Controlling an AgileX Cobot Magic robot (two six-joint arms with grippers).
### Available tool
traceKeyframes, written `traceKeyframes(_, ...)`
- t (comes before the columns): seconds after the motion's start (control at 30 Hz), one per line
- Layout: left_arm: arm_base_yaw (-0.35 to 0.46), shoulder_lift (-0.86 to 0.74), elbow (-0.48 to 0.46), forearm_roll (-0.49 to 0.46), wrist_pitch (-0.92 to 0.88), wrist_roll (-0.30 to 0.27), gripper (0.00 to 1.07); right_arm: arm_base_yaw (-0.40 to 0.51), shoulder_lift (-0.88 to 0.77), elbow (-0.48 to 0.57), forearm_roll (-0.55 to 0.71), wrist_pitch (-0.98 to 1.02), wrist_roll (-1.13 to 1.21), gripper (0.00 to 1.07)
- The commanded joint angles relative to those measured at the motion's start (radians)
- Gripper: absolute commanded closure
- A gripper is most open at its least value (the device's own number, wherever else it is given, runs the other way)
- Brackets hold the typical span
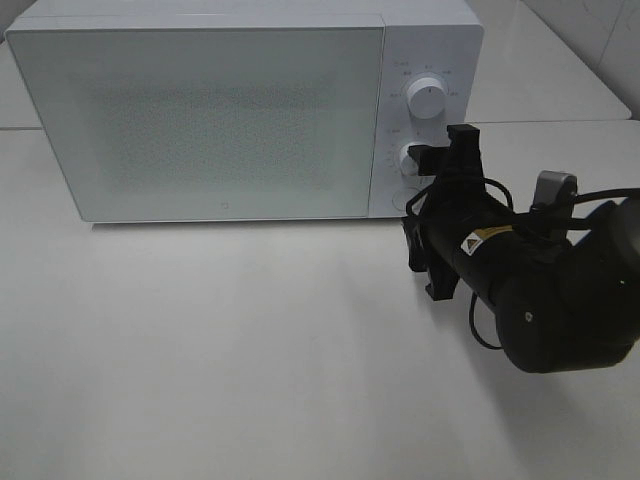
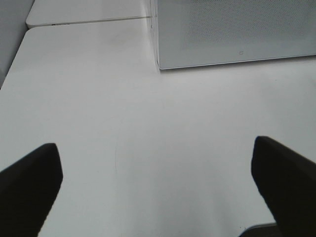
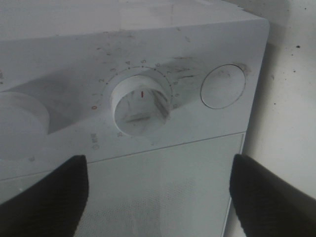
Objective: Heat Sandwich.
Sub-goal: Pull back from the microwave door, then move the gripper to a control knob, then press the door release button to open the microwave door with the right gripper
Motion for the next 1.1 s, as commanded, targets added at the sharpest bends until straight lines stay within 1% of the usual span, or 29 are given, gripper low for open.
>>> traceKeyframes(0.03, -0.005, -0.026, 0.003, -0.009, -0.011, -0.002, 0.05, -0.003, -0.068, 0.04, -0.038, 0.046, -0.022, 0.31)
traceKeyframes(0.1, -0.005, -0.026, 0.003, -0.009, -0.011, -0.002, 0.05, -0.003, -0.084, 0.05, -0.041, 0.066, -0.032, 0.31)
traceKeyframes(0.2, -0.005, -0.026, 0.003, -0.009, -0.011, -0.002, 0.05, -0.003, -0.169, 0.086, -0.041, 0.171, -0.128, 0.31)
traceKeyframes(0.27, -0.005, -0.026, 0.003, -0.009, -0.011, -0.002, 0.05, -0.003, -0.187, 0.091, -0.041, 0.203, -0.155, 0.31)
traceKeyframes(0.3, -0.005, -0.026, 0.003, -0.009, -0.011, -0.002, 0.05, -0.003, -0.233, 0.098, -0.041, 0.274, -0.238, 0.31)
traceKeyframes(0.4, -0.005, -0.026, 0.003, -0.009, -0.011, -0.002, 0.05, -0.006, -0.295, 0.096, -0.041, 0.387, -0.387, 0.31)
traceKeyframes(0.43, -0.005, -0.026, 0.003, -0.009, -0.011, -0.002, 0.05, -0.006, -0.34, 0.096, -0.039, 0.472, -0.493, 0.31)
traceKeyframes(0.47, -0.005, -0.026, 0.003, -0.009, -0.011, -0.002, 0.05, -0.006, -0.34, 0.096, -0.039, 0.472, -0.493, 0.31)
traceKeyframes(0.5, -0.005, -0.026, 0.003, -0.009, -0.011, -0.002, 0.05, -0.006, -0.357, 0.096, -0.038, 0.509, -0.54, 0.31)
traceKeyframes(0.53, -0.005, -0.026, 0.003, -0.009, -0.011, -0.002, 0.05, -0.006, -0.377, 0.095, -0.038, 0.545, -0.601, 0.31)
traceKeyframes(0.57, -0.005, -0.026, 0.003, -0.009, -0.011, -0.002, 0.05, -0.006, -0.416, 0.095, -0.037, 0.605, -0.724, 0.31)
traceKeyframes(0.6, -0.005, -0.026, 0.003, -0.009, -0.011, -0.002, 0.05, -0.006, -0.416, 0.095, -0.037, 0.605, -0.724, 0.31)
traceKeyframes(0.67, -0.005, -0.026, 0.003, -0.009, -0.011, -0.002, 0.05, -0.006, -0.445, 0.094, -0.034, 0.659, -0.83, 0.31)
traceKeyframes(0.7, -0.005, -0.026, 0.003, -0.009, -0.011, -0.002, 0.05, -0.006, -0.469, 0.086, -0.034, 0.721, -0.936, 0.31)
traceKeyframes(0.73, -0.005, -0.026, 0.003, -0.009, -0.011, -0.002, 0.05, -0.006, -0.469, 0.086, -0.034, 0.721, -0.936, 0.31)
traceKeyframes(0.8, -0.005, -0.026, 0.003, -0.009, -0.011, -0.002, 0.05, -0.006, -0.489, 0.067, -0.034, 0.806, -1.058, 0.31)
traceKeyframes(0.87, -0.005, -0.026, 0.003, -0.009, -0.011, -0.002, 0.05, -0.006, -0.506, 0.028, -0.034, 0.938, -1.217, 0.31)
traceKeyframes(0.9, -0.005, -0.026, 0.003, -0.009, -0.011, -0.002, 0.05, -0.006, -0.506, 0.028, -0.034, 0.938, -1.217, 0.31)
traceKeyframes(1.0, -0.005, -0.026, 0.003, -0.009, -0.011, -0.002, 0.05, -0.006, -0.511, -0.012, -0.038, 1.064, -1.343, 0.31)
traceKeyframes(1.03, -0.005, -0.026, 0.003, -0.009, -0.011, -0.002, 0.05, -0.006, -0.511, -0.033, -0.039, 1.139, -1.41, 0.31)
traceKeyframes(1.1, -0.005, -0.026, 0.003, -0.009, -0.011, -0.002, 0.05, -0.006, -0.511, -0.042, -0.042, 1.171, -1.444, 0.31)
